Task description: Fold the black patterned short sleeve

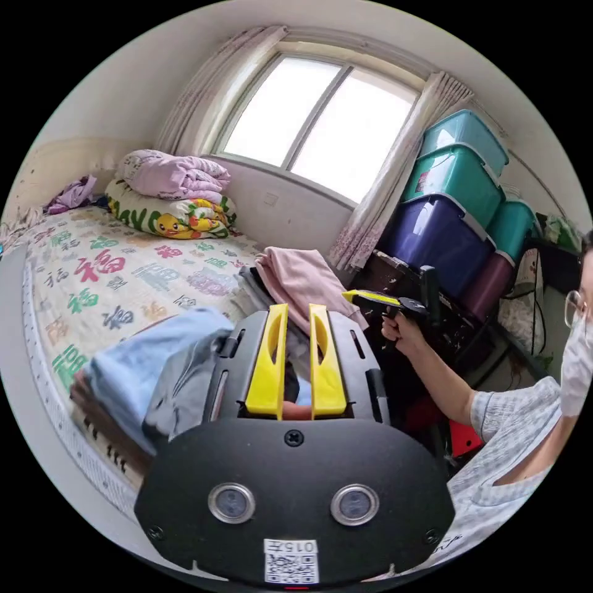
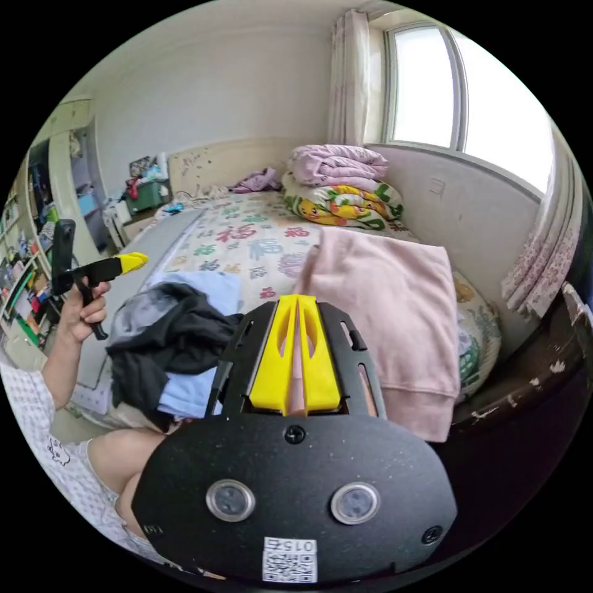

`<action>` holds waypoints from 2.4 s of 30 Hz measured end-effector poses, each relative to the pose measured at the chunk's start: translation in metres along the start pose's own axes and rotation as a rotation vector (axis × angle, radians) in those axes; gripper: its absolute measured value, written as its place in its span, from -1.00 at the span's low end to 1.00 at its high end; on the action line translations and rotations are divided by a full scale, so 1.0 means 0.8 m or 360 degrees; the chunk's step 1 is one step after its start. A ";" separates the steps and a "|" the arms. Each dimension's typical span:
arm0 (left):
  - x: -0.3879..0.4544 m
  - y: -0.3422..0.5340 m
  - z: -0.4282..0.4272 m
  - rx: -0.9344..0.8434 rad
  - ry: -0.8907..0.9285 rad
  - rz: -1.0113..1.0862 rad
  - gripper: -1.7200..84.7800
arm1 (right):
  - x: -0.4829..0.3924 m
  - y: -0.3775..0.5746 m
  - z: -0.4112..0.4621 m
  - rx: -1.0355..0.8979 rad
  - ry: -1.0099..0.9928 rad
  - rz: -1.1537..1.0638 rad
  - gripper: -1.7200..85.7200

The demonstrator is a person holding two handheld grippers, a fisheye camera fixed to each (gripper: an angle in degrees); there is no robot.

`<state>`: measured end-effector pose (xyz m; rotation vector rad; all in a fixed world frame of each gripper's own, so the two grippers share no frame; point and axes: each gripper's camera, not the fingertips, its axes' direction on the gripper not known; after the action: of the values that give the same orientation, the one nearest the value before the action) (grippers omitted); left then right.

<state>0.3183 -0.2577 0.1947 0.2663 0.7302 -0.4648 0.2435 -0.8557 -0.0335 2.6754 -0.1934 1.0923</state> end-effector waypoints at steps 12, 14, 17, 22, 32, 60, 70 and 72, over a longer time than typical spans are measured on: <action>-0.003 0.354 -0.229 0.0017 -0.0156 -0.0662 -0.81 | -0.215 0.198 -0.158 0.0124 -0.0591 0.0401 -0.86; 0.014 0.352 -0.235 0.0008 -0.0149 -0.0602 -0.83 | -0.223 0.208 -0.191 0.0177 -0.0634 0.0386 -0.86; 0.044 0.343 -0.233 -0.0068 -0.0026 -0.0536 -0.86 | -0.223 0.213 -0.237 0.0083 -0.0615 0.0380 -0.85; 0.093 0.333 -0.237 -0.0072 -0.0128 -0.0411 -0.85 | -0.208 0.225 -0.290 0.0085 -0.0537 0.0360 -0.83; 0.146 0.326 -0.234 -0.0100 -0.0200 -0.0381 -0.83 | -0.121 0.247 -0.335 0.0313 -0.0503 0.0415 -0.82; 0.117 0.087 -0.119 -0.0392 -0.0641 -0.0250 -0.80 | 0.177 0.115 -0.120 0.0299 -0.0840 0.0646 -0.79; 0.138 0.070 -0.297 0.0045 -0.0457 -0.0405 -0.92 | 0.212 0.254 -0.182 0.0557 -0.0978 0.0623 -0.96; 0.150 0.076 -0.378 0.0209 -0.0386 -0.0426 -0.93 | 0.200 0.268 -0.217 0.0657 -0.1063 0.0603 -0.96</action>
<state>0.2518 -0.1247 -0.1010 0.2310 0.4996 -0.7870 0.1951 -1.0193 0.2361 3.3897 -0.6788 0.2760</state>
